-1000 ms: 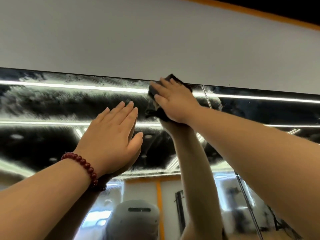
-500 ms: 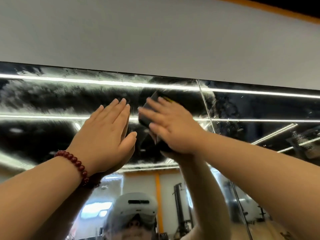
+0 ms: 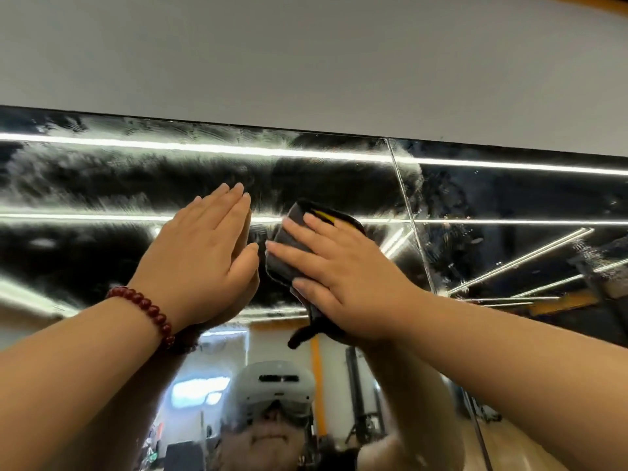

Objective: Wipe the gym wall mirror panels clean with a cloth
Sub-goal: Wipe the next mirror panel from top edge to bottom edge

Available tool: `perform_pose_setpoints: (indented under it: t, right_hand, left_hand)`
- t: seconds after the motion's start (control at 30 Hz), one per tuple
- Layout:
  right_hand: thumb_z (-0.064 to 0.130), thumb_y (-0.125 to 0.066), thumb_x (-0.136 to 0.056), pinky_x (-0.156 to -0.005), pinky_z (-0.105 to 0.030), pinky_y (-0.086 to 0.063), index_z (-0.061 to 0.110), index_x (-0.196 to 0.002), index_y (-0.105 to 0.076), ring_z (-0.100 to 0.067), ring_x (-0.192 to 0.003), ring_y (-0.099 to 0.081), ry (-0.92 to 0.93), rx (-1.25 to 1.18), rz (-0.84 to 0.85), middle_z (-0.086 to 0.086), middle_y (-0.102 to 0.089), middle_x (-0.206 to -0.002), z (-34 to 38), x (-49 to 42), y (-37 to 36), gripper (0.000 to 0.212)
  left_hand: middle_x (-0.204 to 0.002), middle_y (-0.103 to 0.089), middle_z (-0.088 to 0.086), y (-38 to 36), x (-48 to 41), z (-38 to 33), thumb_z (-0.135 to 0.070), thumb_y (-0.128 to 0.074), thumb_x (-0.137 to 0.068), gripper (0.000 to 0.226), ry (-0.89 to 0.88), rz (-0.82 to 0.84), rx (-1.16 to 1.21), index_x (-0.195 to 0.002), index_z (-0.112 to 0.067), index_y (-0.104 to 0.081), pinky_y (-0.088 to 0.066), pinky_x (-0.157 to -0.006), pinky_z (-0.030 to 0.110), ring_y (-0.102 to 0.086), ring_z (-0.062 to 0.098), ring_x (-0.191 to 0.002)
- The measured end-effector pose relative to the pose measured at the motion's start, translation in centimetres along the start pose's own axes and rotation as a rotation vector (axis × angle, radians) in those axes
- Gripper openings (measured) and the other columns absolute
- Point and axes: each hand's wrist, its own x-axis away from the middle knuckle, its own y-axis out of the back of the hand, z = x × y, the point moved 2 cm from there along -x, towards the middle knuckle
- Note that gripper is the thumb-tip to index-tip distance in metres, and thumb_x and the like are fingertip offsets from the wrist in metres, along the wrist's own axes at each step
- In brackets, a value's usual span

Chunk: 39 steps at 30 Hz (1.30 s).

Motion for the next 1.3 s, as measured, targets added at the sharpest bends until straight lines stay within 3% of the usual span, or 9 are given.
perform_pose_setpoints:
  t: [0.1, 0.3, 0.5, 0.7, 0.77, 0.93, 1.0, 1.13, 1.3]
  right_hand:
    - [0.05, -0.017, -0.1, -0.122, -0.041, -0.008, 0.035, -0.156, -0.021, -0.021, -0.152, -0.009, -0.086, 0.026, 0.015, 0.002, -0.015, -0.165, -2.7, -0.2, 0.8, 0.058]
    - [0.042, -0.023, -0.105, -0.122, -0.047, -0.008, 0.03, -0.158, -0.013, -0.028, -0.152, -0.005, -0.766, 0.005, -0.103, -0.006, -0.009, -0.166, -8.9, -4.1, 2.4, 0.055]
    - [0.047, -0.027, -0.102, -0.118, -0.033, 0.0, 0.038, -0.155, -0.018, -0.02, -0.152, -0.005, 0.096, 0.032, 0.036, 0.002, -0.011, -0.166, 0.5, -3.2, 1.1, 0.054]
    - [0.038, -0.026, -0.106, -0.122, -0.041, -0.008, 0.026, -0.158, -0.013, -0.027, -0.152, -0.007, -0.669, 0.053, -0.069, -0.008, -0.009, -0.166, -10.7, -8.2, 3.3, 0.055]
    - [0.04, -0.025, -0.106, -0.121, -0.041, -0.01, 0.031, -0.158, -0.013, -0.025, -0.152, -0.007, -0.573, 0.044, -0.076, -0.004, -0.01, -0.166, -7.5, -9.6, 2.4, 0.054]
    - [0.046, -0.026, -0.101, -0.118, -0.03, 0.0, 0.04, -0.152, -0.012, -0.017, -0.151, -0.006, 0.163, 0.013, 0.019, 0.004, -0.011, -0.165, 2.7, -7.4, 0.8, 0.054]
    - [0.04, -0.031, -0.104, -0.115, -0.027, -0.003, 0.033, -0.155, -0.021, -0.02, -0.151, -0.01, 0.045, 0.071, -0.01, 0.001, -0.016, -0.165, -0.6, -8.8, 1.6, 0.052]
    - [0.038, -0.028, -0.105, -0.12, -0.05, -0.019, 0.02, -0.155, -0.028, -0.035, -0.149, -0.019, -0.576, 0.045, -0.096, -0.01, -0.023, -0.162, -8.9, -13.1, 3.2, 0.053]
    - [0.047, -0.021, -0.102, -0.121, -0.037, -0.008, 0.032, -0.157, -0.018, -0.025, -0.152, -0.011, -0.205, 0.078, -0.063, -0.002, -0.014, -0.166, 0.5, -13.7, 0.9, 0.057]
  left_hand:
    - [-0.165, -0.001, -0.003, 0.2, 0.1, 0.1, -0.062, 0.003, -0.073, 0.097, 0.01, 0.042, 0.001, -0.158, -0.016, -0.007, 0.01, -0.114, 0.021, 0.002, 0.009, -0.151]
    - [-0.165, -0.001, -0.003, 0.2, 1.1, 1.4, -0.065, 0.003, -0.077, 0.095, 0.009, 0.053, -0.063, -0.158, -0.015, -0.008, 0.008, -0.115, 0.022, 0.002, 0.01, -0.151]
    - [-0.164, -0.006, 0.0, 0.5, 1.7, 3.4, -0.065, -0.004, -0.081, 0.092, 0.004, 0.043, -0.074, -0.157, -0.013, -0.013, 0.004, -0.117, 0.025, -0.003, 0.011, -0.15]
    - [-0.162, 0.01, -0.006, 0.3, 2.0, 5.1, -0.067, 0.004, -0.079, 0.092, 0.02, 0.049, -0.084, -0.157, -0.019, -0.001, 0.009, -0.117, 0.025, 0.01, 0.006, -0.149]
    - [-0.164, 0.007, -0.005, 0.1, 2.1, 5.1, -0.066, 0.003, -0.079, 0.092, 0.018, 0.035, -0.06, -0.157, -0.019, -0.003, 0.008, -0.117, 0.025, 0.008, 0.007, -0.149]
    - [-0.159, 0.011, -0.011, 1.1, 2.3, 6.1, -0.068, 0.0, -0.075, 0.094, 0.011, 0.027, 0.024, -0.156, -0.02, -0.001, 0.011, -0.113, 0.019, 0.015, -0.003, -0.14]
    - [-0.157, 0.014, -0.013, 1.6, 2.6, 7.2, -0.069, 0.0, -0.076, 0.094, 0.016, 0.026, 0.001, -0.156, -0.02, 0.0, 0.011, -0.113, 0.019, 0.015, -0.003, -0.14]
    - [-0.154, 0.02, -0.013, 1.8, 3.2, 8.9, -0.069, 0.006, -0.076, 0.093, 0.025, 0.057, -0.061, -0.156, -0.021, 0.005, 0.015, -0.114, 0.02, 0.02, -0.003, -0.14]
    - [-0.153, 0.018, -0.015, 1.8, 3.3, 9.0, -0.069, 0.003, -0.076, 0.093, 0.01, 0.04, -0.024, -0.156, -0.021, 0.001, 0.012, -0.114, 0.021, 0.017, -0.004, -0.139]
